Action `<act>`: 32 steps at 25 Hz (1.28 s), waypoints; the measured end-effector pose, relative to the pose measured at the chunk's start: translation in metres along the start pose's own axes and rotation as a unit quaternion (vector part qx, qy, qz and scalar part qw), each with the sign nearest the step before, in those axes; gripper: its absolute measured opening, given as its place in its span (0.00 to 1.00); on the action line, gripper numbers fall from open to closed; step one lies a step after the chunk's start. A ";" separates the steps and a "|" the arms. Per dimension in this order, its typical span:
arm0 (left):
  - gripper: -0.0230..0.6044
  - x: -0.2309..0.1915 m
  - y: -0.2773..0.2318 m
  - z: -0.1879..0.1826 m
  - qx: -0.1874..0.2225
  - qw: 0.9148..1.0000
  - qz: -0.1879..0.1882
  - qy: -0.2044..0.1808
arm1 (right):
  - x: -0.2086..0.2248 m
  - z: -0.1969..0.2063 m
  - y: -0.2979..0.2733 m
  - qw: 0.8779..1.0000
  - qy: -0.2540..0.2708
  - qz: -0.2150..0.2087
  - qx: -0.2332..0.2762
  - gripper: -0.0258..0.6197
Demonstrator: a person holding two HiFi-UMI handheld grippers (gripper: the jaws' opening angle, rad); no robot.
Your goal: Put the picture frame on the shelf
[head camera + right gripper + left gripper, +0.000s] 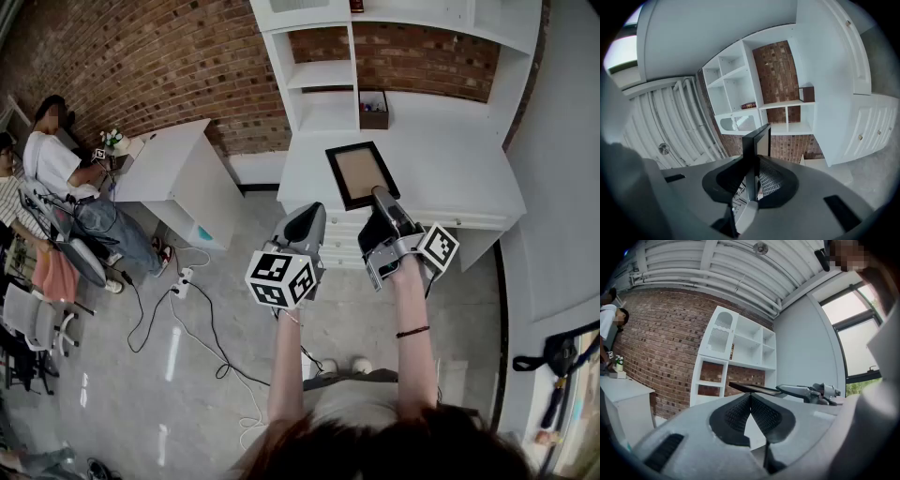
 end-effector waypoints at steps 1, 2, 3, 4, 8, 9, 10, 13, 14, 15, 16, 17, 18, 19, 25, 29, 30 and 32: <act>0.05 0.001 -0.002 0.000 0.000 1.000 0.000 0.000 | -0.001 -0.002 0.000 1.000 0.003 -0.003 -0.002 0.15; 0.05 0.002 -0.005 0.000 0.000 1.000 0.001 -0.001 | -0.002 -0.004 0.000 1.000 0.006 -0.005 -0.004 0.15; 0.05 0.003 -0.007 0.000 0.000 1.000 0.001 -0.002 | -0.001 -0.006 0.001 1.000 0.011 -0.004 -0.007 0.15; 0.05 0.005 -0.008 0.000 0.000 1.000 0.002 -0.002 | 0.000 -0.009 0.002 1.000 0.018 0.000 -0.010 0.15; 0.05 0.009 -0.014 0.000 0.000 1.000 0.003 -0.004 | 0.004 -0.016 0.005 0.999 0.045 0.010 -0.026 0.15; 0.05 0.010 -0.016 0.000 0.001 1.000 0.003 -0.004 | 0.002 -0.017 0.004 0.998 0.048 0.008 -0.028 0.15; 0.05 0.010 -0.017 -0.001 0.001 1.000 0.003 -0.004 | 0.001 -0.018 0.003 0.998 0.050 0.005 -0.029 0.15; 0.05 0.011 -0.022 -0.002 0.002 1.000 0.002 -0.004 | 0.001 -0.022 0.002 0.998 0.051 -0.003 -0.033 0.15; 0.05 0.012 -0.023 -0.001 0.002 1.000 0.001 -0.004 | 0.001 -0.023 0.002 0.998 0.051 -0.004 -0.033 0.15; 0.05 0.012 -0.024 0.000 0.002 1.000 0.000 -0.004 | 0.002 -0.024 0.002 0.998 0.050 -0.005 -0.034 0.15; 0.05 0.013 -0.025 0.000 0.002 1.000 0.000 -0.004 | 0.003 -0.025 0.003 0.998 0.049 -0.006 -0.034 0.15; 0.05 0.013 -0.026 0.001 0.002 1.000 -0.001 -0.004 | 0.003 -0.026 0.004 0.998 0.047 -0.007 -0.034 0.15; 0.05 0.014 -0.028 0.001 0.002 1.000 -0.001 -0.003 | 0.004 -0.027 0.004 0.998 0.046 -0.007 -0.034 0.15; 0.05 0.014 -0.029 0.002 0.002 1.000 -0.001 -0.002 | 0.005 -0.028 0.004 0.998 0.046 -0.006 -0.034 0.15; 0.05 0.021 -0.031 0.014 -0.011 1.000 -0.008 0.010 | 0.010 -0.032 0.010 0.999 0.034 -0.007 -0.034 0.15; 0.05 0.025 -0.031 0.025 -0.018 1.000 -0.014 0.021 | 0.015 -0.034 0.015 0.999 0.032 0.001 -0.044 0.15; 0.05 0.026 -0.032 0.026 -0.018 0.999 -0.015 0.024 | 0.015 -0.034 0.017 0.999 0.029 -0.001 -0.045 0.15; 0.05 0.028 -0.033 0.028 -0.019 0.999 -0.016 0.027 | 0.015 -0.036 0.019 0.999 0.024 -0.006 -0.045 0.15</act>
Point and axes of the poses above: the fingertips, and each gripper's own axes: y backward along the fingers, x to its right, z out of its underside, the point moved 5 cm from there along y, backward along the fingers, and after that the axes turned 14 degrees about -x, right-handed, at the moved point
